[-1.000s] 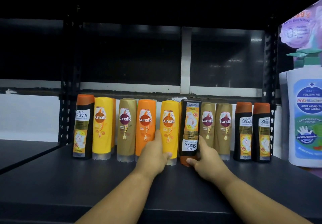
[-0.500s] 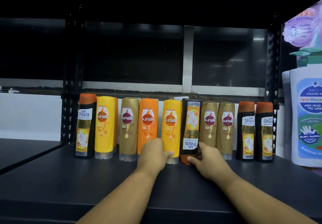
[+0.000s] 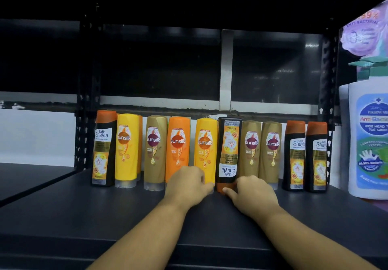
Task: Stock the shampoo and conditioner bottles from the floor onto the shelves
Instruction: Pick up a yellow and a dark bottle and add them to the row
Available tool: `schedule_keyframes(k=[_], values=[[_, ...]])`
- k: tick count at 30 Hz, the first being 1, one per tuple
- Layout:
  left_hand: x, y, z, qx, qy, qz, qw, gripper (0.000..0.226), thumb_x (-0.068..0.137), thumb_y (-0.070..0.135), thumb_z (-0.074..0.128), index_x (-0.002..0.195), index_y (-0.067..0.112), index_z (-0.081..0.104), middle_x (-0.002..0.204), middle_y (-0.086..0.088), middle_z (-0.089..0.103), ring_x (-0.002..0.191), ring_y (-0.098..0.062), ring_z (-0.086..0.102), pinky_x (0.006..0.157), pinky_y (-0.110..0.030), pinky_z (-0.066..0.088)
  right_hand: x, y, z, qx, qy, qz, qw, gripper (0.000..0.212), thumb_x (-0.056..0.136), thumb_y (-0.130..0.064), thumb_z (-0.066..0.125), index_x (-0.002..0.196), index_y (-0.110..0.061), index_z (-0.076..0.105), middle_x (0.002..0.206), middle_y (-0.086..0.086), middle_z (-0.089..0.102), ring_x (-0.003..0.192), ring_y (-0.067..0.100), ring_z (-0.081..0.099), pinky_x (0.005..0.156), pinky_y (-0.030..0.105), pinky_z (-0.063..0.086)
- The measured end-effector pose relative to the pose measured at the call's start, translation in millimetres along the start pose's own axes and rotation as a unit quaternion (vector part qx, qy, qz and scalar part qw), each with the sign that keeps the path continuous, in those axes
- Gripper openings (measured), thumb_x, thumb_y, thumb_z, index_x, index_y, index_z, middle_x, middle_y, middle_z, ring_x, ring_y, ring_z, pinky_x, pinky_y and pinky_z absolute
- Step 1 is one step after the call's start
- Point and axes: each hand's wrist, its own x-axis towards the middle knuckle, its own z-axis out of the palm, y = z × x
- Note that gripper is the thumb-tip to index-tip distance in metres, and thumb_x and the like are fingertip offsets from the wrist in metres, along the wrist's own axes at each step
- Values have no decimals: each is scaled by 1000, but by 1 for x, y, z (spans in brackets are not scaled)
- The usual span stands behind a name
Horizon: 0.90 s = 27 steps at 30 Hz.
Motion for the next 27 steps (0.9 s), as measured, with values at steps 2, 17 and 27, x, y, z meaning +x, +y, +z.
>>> schedule_keyframes(k=[2,17,27], values=[[-4,4,-3,6,-20,38,999,35,91,52,64,74,21,64,76,4,64,76,-16,61,58,-30,45,-4,-1,-4,-26,-5,-20,999,46,98,-61,45,100,-20,66,95,0,67,87,19,66,67,31,52],[-94,43,-35,15,-179,111,977,48,97,62,47,118,26,72,116,4,71,105,-17,64,91,-42,56,-117,52,-57,91,-236,-126,959,62,105,-59,19,161,-34,16,168,-15,12,154,6,6,126,35,5],[-224,66,-59,-18,-132,150,980,49,105,46,48,147,23,55,150,8,55,142,-14,47,115,-37,40,-238,51,-100,112,-178,-129,969,64,105,-54,31,161,-24,18,164,-4,28,151,14,24,123,38,22]])
